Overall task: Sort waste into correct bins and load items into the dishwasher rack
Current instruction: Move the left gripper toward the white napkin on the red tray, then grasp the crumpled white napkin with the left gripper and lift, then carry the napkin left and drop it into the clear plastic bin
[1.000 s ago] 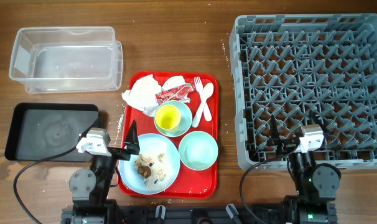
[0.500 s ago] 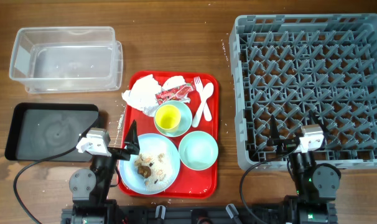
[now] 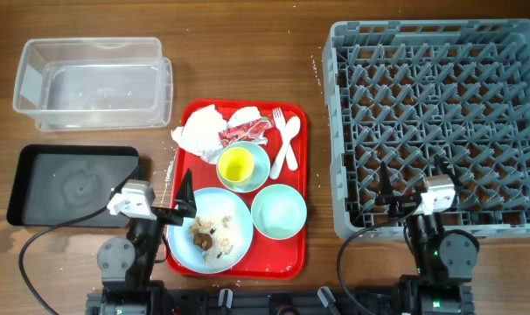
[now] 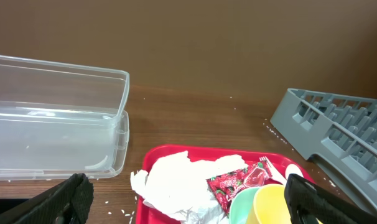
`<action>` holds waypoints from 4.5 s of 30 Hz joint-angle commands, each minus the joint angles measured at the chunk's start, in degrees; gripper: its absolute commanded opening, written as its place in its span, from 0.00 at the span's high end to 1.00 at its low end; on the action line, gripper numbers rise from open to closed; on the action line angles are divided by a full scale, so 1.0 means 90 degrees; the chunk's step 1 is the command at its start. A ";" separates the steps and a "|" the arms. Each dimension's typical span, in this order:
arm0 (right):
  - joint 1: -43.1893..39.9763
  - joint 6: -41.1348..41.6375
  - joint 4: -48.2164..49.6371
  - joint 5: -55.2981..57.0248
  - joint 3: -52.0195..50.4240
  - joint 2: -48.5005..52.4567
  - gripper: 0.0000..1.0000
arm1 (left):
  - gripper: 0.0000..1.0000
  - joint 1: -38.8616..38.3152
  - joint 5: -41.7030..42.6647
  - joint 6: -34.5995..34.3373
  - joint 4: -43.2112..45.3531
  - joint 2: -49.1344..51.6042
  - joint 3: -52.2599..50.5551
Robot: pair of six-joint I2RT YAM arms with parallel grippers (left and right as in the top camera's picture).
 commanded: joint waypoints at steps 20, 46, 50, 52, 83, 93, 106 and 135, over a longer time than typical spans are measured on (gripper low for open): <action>-0.0032 -0.0063 0.0019 0.0034 -0.0017 -0.0034 0.00 | 0.00 -0.0029 0.3946 -0.3611 0.1387 0.0007 -0.0029; -0.0032 -0.0063 0.0019 0.0034 -0.0017 -0.0034 0.00 | 0.01 -0.0189 -0.0986 -0.2914 -0.6761 0.7648 0.8621; -0.0032 -0.0061 0.0019 0.0034 -0.0017 -0.0034 0.00 | 0.00 -0.0576 -0.1693 -0.3415 -0.7762 0.9245 0.9768; -0.0032 -0.0063 0.0019 0.0034 -0.0017 -0.0034 0.00 | 0.00 -0.0641 -0.1056 -0.3415 -0.7580 0.9673 0.9763; -0.0032 -0.0061 0.0019 0.0034 -0.0017 -0.0034 0.00 | 0.72 -0.1542 -0.0852 -0.4767 -0.5525 1.3588 0.9712; -0.0032 -0.0063 0.0019 0.0034 -0.0017 -0.0034 0.00 | 0.96 -0.1552 -0.0838 -0.4765 -0.6013 1.2609 0.9736; -0.0032 -0.0061 0.0019 0.0034 -0.0017 -0.0034 0.00 | 0.96 -0.1569 -0.0986 -0.4762 -0.6747 1.2036 0.9736; -0.0032 -0.0061 0.0019 0.0034 -0.0017 -0.0034 0.00 | 0.94 0.0797 -0.3121 -0.4767 -0.3228 1.1140 0.9780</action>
